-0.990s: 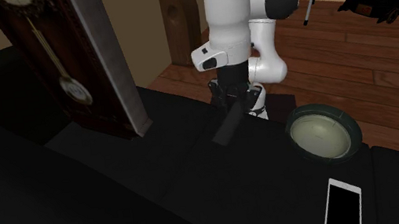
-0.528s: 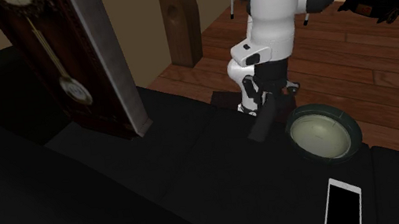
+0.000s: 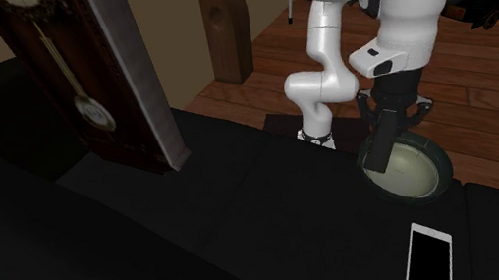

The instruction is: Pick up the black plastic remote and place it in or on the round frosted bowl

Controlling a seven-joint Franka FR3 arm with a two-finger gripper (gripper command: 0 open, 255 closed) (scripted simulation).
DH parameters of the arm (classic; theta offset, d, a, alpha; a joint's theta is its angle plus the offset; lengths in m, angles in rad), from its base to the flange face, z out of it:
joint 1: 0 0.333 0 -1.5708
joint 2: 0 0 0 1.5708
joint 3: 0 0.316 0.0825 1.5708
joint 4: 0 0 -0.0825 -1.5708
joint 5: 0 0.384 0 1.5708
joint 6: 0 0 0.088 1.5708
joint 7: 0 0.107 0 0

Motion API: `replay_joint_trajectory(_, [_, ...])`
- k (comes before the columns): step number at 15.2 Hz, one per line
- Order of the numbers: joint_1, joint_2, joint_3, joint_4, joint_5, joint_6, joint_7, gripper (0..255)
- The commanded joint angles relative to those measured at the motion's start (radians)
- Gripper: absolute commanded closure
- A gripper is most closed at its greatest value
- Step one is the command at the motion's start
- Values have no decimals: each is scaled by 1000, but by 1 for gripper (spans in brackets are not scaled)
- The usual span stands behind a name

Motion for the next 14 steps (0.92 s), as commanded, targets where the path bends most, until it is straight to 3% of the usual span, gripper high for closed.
replay_joint_trajectory(1, [14, -5, 36, -5, 18, 7, 45, 255])
replay_joint_trajectory(4, [34, 2, 94, 5, 42, 15, 117, 255])
replay_joint_trajectory(14, [42, -22, 108, -146, 58, 143, 102, 255])
